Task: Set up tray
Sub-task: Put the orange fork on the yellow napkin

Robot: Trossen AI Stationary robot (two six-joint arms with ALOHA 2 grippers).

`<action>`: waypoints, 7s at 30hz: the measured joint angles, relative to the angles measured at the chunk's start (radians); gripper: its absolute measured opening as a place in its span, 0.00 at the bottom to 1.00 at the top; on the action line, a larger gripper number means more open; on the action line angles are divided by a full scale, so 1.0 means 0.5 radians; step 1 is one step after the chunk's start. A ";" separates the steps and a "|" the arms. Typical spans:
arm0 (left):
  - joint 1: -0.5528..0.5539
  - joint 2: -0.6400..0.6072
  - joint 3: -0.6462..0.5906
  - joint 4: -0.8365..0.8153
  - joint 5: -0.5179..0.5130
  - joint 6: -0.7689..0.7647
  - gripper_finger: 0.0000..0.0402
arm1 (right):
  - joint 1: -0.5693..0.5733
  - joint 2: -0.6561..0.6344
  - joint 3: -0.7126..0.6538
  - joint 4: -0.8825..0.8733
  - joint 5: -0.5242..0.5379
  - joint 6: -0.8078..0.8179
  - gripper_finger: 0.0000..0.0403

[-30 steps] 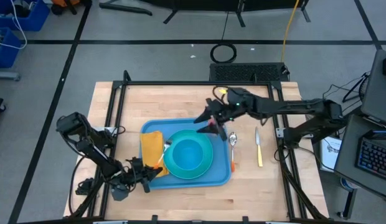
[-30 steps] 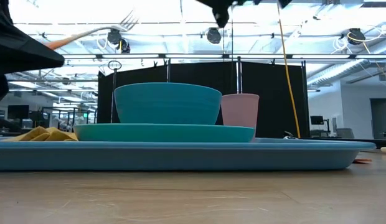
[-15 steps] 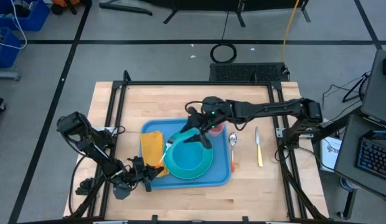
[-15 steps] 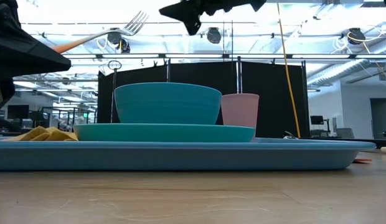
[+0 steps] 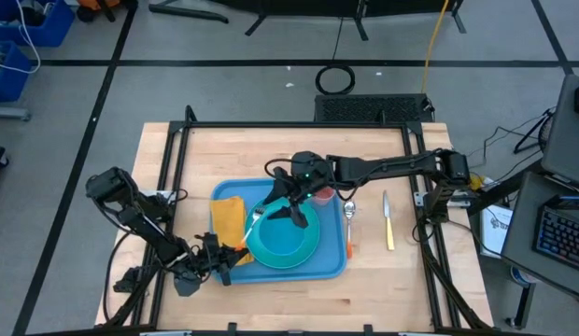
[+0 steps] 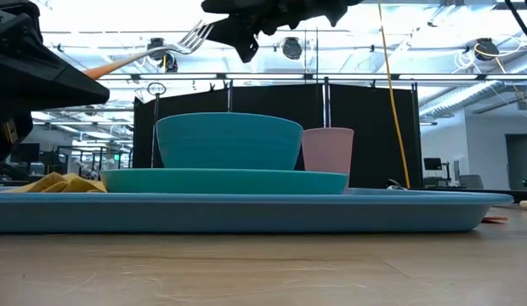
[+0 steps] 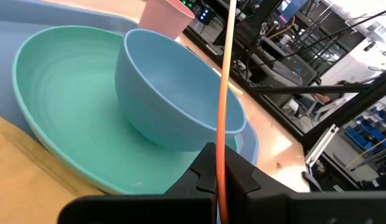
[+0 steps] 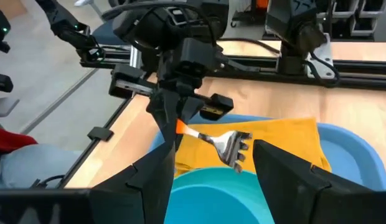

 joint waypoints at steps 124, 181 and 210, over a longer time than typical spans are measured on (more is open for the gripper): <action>-0.707 0.000 0.004 0.683 -0.278 1.288 0.12 | -0.166 1.337 1.374 -0.094 -0.365 -0.069 0.00; -0.703 0.000 0.002 0.548 -0.204 1.178 0.12 | -0.118 1.431 1.371 0.254 -0.306 -0.373 0.15; -0.648 0.000 0.001 0.561 -0.431 1.104 0.12 | 0.119 0.650 1.241 -0.529 -0.515 -0.650 0.00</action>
